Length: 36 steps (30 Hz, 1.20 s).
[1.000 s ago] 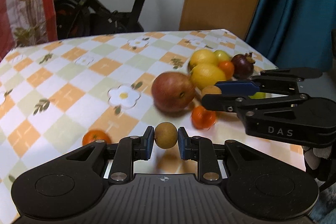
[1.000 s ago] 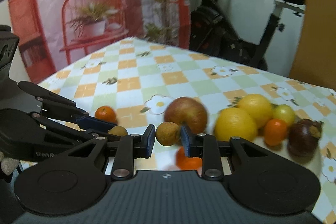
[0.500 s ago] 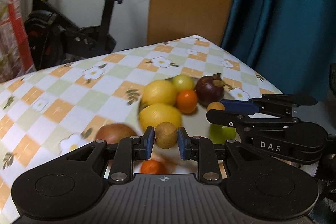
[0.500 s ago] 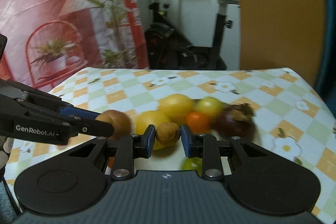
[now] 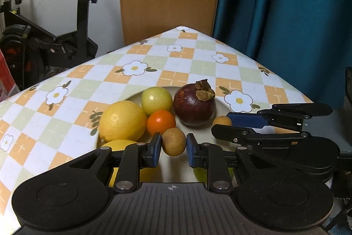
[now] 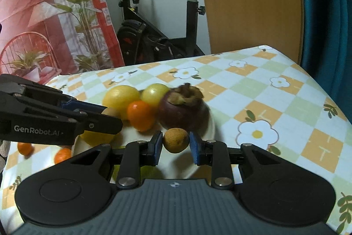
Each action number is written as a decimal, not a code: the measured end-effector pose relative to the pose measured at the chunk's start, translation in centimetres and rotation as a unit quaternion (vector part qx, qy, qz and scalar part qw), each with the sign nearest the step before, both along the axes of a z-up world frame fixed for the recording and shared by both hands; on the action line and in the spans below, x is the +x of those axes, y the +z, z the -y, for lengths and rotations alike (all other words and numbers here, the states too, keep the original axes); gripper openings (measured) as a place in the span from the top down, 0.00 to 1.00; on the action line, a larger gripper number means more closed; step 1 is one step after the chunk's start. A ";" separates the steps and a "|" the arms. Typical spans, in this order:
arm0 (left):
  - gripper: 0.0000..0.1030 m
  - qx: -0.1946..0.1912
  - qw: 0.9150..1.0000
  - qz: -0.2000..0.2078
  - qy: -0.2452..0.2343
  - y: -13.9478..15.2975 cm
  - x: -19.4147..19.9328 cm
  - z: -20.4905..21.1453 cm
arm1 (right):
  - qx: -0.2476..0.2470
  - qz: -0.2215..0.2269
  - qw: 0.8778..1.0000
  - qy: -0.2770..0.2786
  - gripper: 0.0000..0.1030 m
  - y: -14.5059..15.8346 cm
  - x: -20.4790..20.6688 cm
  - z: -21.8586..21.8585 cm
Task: Organize fruits
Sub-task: 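Carry the small brown fruit onto the plate and open the left tool, then withdraw the left tool from the plate toward the remaining fruit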
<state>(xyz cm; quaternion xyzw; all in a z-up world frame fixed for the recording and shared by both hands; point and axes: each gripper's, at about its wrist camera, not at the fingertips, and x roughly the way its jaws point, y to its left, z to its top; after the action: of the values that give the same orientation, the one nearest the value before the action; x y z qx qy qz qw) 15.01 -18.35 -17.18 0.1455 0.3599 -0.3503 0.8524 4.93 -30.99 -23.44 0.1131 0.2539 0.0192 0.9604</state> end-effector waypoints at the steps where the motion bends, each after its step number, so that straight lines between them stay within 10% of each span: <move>1: 0.75 0.002 1.000 -0.001 -0.002 -0.1 0.1 0.2 | 0.001 -0.001 1.000 -0.002 0.71 -0.2 0.0 0.2; 36: 0.66 0.008 1.000 -0.021 0.009 -0.6 0.8 0.3 | -0.010 -0.011 1.000 0.002 0.70 0.4 0.8 0.2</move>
<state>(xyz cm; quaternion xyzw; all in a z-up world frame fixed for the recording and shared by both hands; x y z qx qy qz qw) 15.78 -18.61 -17.75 0.1415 0.3814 -0.3430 0.8467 5.77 -31.16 -23.06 0.1036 0.2652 0.0172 0.9584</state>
